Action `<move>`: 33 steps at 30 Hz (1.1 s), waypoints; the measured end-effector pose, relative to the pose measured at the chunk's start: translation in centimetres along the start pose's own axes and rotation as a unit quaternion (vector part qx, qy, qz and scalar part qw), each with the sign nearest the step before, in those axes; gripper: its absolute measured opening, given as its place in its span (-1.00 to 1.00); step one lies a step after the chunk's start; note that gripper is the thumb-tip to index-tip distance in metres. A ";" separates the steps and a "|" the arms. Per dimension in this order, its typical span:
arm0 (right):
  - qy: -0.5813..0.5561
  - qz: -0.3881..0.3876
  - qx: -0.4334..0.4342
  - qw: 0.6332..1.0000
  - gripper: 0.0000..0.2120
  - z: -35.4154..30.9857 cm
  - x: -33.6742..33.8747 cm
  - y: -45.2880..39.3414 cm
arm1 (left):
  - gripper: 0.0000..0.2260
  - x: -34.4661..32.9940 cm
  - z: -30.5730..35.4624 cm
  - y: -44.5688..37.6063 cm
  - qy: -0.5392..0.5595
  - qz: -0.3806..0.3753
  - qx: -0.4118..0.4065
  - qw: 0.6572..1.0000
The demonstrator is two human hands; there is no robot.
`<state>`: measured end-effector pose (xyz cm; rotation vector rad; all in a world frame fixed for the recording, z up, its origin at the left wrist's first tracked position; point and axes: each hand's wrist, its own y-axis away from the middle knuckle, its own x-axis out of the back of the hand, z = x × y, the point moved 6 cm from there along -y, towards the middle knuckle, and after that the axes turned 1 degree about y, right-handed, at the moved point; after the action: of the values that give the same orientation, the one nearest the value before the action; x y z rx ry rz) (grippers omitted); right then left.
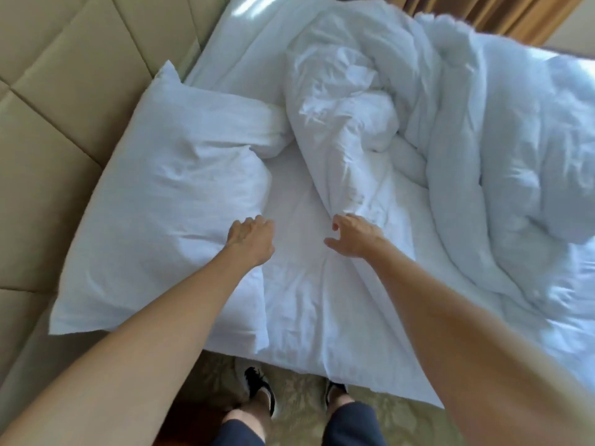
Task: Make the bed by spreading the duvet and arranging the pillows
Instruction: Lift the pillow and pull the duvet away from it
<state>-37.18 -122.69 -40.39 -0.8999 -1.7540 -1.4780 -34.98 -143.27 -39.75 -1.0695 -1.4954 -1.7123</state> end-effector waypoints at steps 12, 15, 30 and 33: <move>-0.178 -0.108 -0.167 0.964 -0.06 22.8 -9.6 4.3 | -0.46 -3.6 23.4 -5.0 0.014 -0.061 -0.119 0.991; -0.326 -0.114 -0.158 0.925 0.11 23.2 -12.5 3.6 | -0.42 -6.1 26.5 -6.1 0.025 -0.099 -0.128 0.986; -0.233 0.053 0.027 0.971 -0.56 17.1 -5.7 7.6 | -0.60 0.2 28.8 -8.2 -0.381 -0.054 -0.284 0.878; -0.234 0.063 0.018 0.970 -0.37 18.6 -2.5 9.0 | -0.70 3.8 28.0 -7.5 -0.377 -0.026 -0.296 0.877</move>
<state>-29.37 -103.39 -40.28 -1.4007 -1.9984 -1.2121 -38.37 -114.24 -39.11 -2.2386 -1.4297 -1.9581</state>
